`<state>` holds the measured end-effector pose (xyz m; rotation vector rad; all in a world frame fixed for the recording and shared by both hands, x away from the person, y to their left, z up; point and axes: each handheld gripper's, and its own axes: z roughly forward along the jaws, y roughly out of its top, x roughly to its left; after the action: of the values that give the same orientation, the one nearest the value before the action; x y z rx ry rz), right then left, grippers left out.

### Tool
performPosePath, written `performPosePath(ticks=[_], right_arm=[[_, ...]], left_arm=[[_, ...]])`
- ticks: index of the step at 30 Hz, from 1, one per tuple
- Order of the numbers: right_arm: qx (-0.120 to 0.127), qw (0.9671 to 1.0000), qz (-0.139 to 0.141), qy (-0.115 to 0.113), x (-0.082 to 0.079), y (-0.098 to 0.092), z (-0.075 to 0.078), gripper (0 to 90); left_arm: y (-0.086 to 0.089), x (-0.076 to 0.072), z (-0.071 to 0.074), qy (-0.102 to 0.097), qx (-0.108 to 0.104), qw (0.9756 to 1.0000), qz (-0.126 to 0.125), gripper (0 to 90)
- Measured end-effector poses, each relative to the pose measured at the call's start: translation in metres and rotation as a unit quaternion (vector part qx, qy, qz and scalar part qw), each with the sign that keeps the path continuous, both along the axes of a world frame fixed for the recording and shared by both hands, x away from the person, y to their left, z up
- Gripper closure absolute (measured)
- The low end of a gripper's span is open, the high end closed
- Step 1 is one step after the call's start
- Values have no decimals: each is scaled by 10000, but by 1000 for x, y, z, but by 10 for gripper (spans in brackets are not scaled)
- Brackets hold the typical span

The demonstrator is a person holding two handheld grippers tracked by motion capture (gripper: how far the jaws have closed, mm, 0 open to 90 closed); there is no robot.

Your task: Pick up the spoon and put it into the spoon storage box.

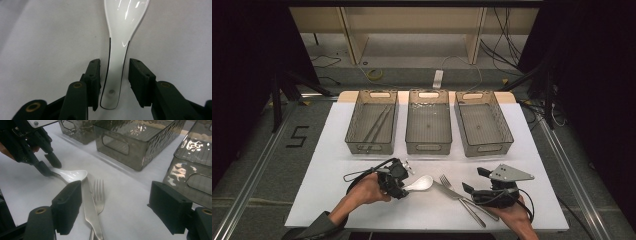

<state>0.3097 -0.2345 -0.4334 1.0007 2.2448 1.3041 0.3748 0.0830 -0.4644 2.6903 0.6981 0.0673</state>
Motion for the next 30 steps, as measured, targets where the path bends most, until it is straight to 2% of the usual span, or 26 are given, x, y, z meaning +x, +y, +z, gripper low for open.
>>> performPosePath(ticks=[5,14,20,24,26,30], right_arm=[[-18,10000,10,-6,0,0,0,272],[-28,10000,10,14,0,1,-1,274],[-53,10000,17,4,0,1,0,274],[-34,10000,0,2,0,0,0,274],[-41,10000,2,-3,0,0,0,274],[-44,10000,22,12,0,0,-1,274]], left_arm=[[0,0,0,-67,36,10000,5,660],[-1,-1,0,-85,45,9998,-165,746],[0,0,0,-52,-5,9999,-143,754],[1,1,1,-13,-109,9999,-95,757],[3,4,3,75,-274,9996,-82,758],[6,4,9,49,-449,9990,-69,759]])
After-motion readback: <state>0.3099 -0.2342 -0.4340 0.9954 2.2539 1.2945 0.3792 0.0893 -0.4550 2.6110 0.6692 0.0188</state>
